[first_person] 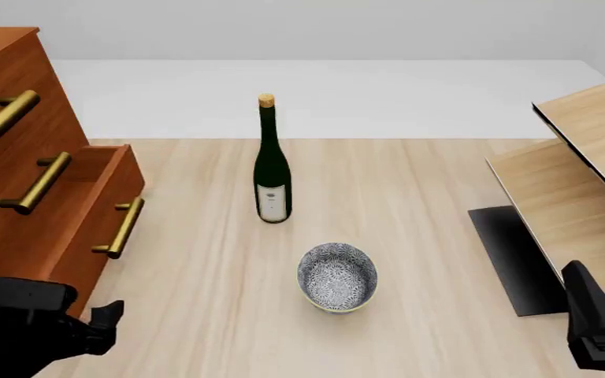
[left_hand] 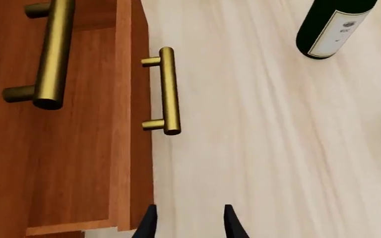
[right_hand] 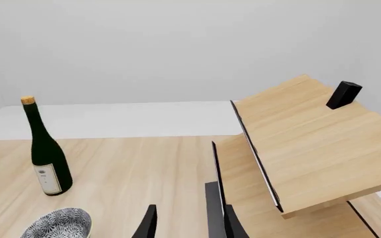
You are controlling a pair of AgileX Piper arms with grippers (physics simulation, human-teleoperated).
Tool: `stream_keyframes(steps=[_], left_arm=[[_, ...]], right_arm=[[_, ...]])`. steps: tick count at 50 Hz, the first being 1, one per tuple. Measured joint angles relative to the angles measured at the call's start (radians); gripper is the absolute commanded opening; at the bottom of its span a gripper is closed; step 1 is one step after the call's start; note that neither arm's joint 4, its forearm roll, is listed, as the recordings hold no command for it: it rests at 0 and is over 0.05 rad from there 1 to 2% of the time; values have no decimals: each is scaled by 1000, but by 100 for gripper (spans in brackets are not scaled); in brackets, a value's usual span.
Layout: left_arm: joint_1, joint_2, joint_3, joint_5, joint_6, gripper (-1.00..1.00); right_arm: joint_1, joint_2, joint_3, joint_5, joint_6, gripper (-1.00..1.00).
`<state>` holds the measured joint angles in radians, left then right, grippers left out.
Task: Close the bottom drawer of the cabinet and open the top drawer.
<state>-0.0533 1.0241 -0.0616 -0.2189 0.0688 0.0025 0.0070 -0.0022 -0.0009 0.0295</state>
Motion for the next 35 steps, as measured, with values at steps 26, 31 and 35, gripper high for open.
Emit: stream_keyframes(steps=[26, 31, 35], left_arm=[[121, 37, 25, -84, 62, 100], [143, 30, 21, -83, 70, 100], [158, 26, 19, -84, 76, 100]], right_arm=[[0, -1, 0, 1, -1, 100], [0, -1, 0, 1, -2, 100], [0, -2, 0, 1, -2, 100]])
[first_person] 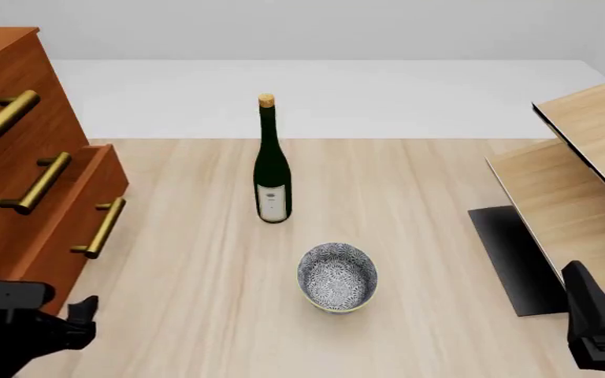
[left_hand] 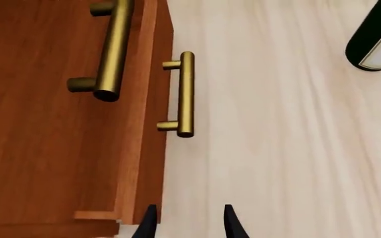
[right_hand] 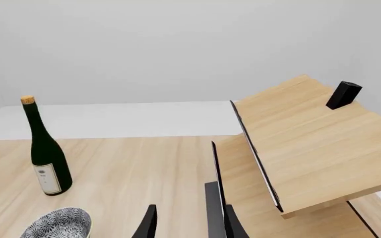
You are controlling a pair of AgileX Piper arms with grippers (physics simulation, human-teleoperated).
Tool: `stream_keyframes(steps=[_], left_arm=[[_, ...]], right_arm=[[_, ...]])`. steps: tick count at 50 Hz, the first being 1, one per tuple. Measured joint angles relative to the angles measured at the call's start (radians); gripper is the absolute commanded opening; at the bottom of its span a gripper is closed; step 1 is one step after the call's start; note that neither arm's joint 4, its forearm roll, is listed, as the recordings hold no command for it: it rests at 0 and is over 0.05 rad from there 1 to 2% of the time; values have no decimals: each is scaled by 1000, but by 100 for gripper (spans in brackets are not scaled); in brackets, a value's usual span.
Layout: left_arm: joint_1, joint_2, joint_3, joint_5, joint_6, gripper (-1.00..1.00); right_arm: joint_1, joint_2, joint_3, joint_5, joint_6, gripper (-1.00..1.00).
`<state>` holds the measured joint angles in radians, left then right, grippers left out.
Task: Close the bottom drawer of the cabinet and open the top drawer.
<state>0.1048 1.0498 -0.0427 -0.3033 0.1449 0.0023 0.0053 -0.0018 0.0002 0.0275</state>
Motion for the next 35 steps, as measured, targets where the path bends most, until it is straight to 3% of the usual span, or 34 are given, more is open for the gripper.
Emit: stream_keyframes(steps=[35], left_arm=[[105, 102, -12, -129, 37, 100]], right_arm=[[-1, 0, 0, -1, -1, 100]])
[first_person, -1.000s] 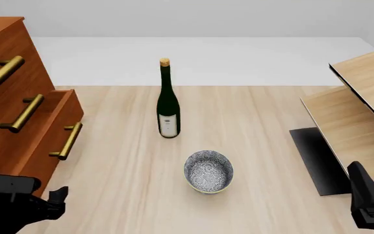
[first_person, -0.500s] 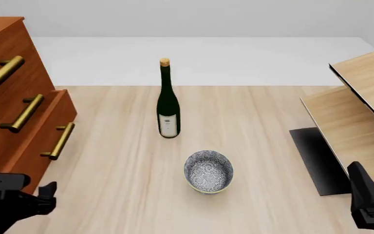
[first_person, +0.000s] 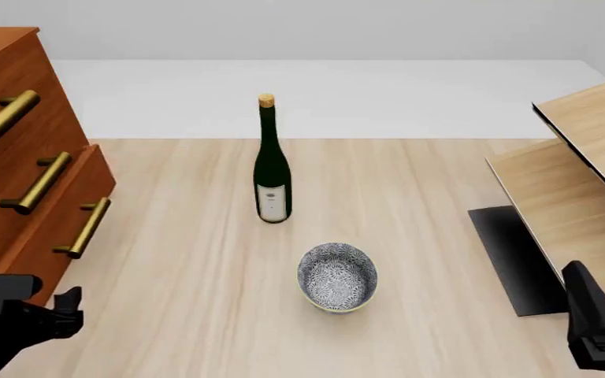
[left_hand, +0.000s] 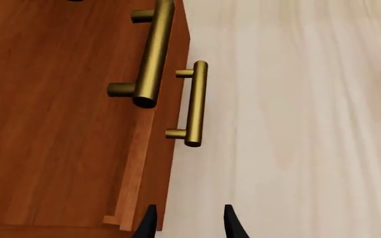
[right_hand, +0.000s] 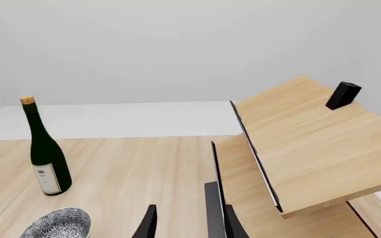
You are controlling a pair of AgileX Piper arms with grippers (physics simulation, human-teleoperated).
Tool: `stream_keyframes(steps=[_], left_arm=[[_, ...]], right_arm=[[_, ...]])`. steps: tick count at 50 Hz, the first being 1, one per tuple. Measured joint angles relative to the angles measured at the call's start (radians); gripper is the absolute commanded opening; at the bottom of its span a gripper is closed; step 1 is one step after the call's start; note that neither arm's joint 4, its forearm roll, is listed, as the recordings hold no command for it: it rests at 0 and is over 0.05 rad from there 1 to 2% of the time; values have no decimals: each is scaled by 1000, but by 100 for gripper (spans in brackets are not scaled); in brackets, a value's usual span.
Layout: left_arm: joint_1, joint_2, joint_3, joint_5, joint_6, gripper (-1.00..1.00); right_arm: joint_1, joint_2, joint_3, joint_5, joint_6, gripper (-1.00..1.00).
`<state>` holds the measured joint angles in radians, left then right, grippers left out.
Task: Close the bottom drawer of the cabinet and open the top drawer.
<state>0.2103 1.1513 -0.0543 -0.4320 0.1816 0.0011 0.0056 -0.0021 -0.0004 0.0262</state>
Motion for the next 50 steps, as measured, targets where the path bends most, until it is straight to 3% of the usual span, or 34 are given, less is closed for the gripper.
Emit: stream_keyframes(steps=[17, 50], left_arm=[[48, 57, 5, -71, 22, 100], [116, 82, -12, -97, 29, 100]], right_arm=[[-1, 2, 0, -2, 0, 100], [-2, 1, 0, -1, -1, 100]])
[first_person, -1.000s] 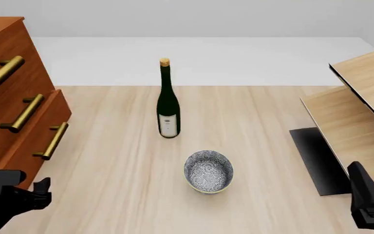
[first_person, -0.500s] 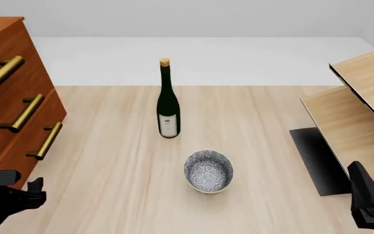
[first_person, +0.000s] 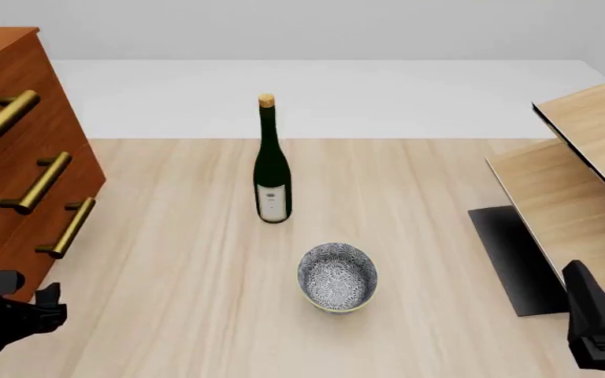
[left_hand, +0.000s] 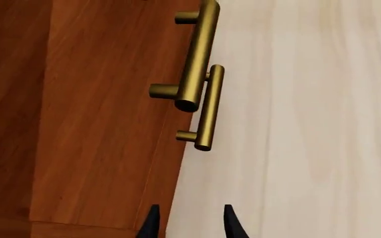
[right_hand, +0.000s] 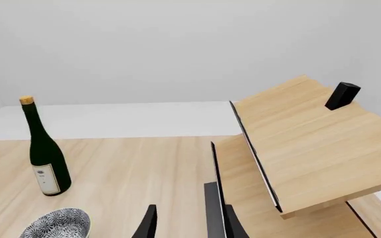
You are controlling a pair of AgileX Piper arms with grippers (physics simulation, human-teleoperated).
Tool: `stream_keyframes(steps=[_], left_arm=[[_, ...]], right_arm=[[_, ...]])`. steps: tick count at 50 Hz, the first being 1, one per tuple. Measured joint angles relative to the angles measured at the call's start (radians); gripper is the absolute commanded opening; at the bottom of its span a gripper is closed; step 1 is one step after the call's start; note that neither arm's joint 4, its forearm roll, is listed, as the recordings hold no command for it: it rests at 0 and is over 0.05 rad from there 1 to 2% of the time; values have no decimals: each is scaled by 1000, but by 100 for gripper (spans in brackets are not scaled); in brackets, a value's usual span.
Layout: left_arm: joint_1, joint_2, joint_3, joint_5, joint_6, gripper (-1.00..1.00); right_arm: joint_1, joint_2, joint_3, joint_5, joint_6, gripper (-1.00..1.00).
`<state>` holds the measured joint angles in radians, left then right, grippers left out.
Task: Close the bottom drawer of the cabinet and open the top drawer.
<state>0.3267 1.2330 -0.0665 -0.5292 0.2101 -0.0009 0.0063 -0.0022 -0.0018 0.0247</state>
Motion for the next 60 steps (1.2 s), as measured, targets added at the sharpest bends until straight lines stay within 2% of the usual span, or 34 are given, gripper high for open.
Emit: stream_keyframes(steps=[21, 36, 60], left_arm=[[-12, -8, 5, -6, -7, 100], [-85, -42, 3, 29, -23, 100], [-225, -160, -22, 167, -75, 100]], right_arm=[[1, -1, 0, 1, -1, 100], [0, -2, 0, 1, 0, 100], [-1, 1, 0, -2, 1, 100]])
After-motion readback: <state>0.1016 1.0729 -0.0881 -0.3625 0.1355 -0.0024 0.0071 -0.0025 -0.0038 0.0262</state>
